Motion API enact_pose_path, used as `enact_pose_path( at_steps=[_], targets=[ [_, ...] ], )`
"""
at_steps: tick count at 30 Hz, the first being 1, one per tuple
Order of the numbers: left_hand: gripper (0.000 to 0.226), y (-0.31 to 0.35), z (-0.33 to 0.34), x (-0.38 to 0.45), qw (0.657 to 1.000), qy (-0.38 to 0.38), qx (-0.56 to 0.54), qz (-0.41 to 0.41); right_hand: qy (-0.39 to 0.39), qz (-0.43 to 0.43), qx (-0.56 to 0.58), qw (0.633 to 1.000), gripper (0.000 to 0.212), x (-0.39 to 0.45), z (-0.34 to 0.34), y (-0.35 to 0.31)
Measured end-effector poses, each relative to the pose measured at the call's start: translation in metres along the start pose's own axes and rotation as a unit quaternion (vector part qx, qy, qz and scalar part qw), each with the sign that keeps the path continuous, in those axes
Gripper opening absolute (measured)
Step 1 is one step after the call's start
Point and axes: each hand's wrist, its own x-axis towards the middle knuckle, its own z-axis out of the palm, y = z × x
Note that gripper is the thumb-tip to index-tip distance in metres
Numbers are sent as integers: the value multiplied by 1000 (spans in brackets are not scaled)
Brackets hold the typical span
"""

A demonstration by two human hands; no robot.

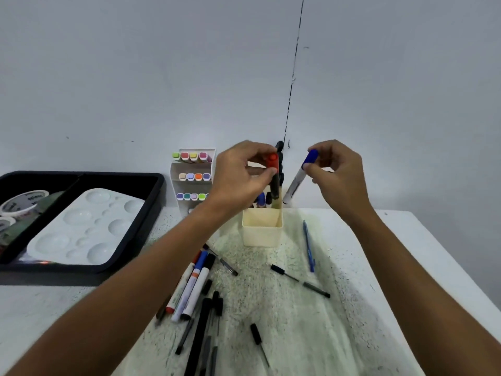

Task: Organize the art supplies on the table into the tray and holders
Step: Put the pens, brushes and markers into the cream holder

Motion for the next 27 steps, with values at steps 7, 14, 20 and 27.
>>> enact_pose_path(
  at_steps=[7, 14, 20, 27],
  targets=[
    [29, -13, -2, 15, 991, 56, 72, 99, 23, -26, -23, 999, 23, 5, 16, 19],
    [29, -55, -14, 3, 988, 49, 122, 79, -24, -14, -47, 998, 24, 2, 37, 49],
    [31, -83, -11, -4, 987, 24, 150, 53, -64, -2, -70, 995, 25, -3, 46, 72],
    [32, -102, -5, -4, 981, -34, 190, 27, -102, 18, -106, 989, 23, -7, 54, 87]
  ],
)
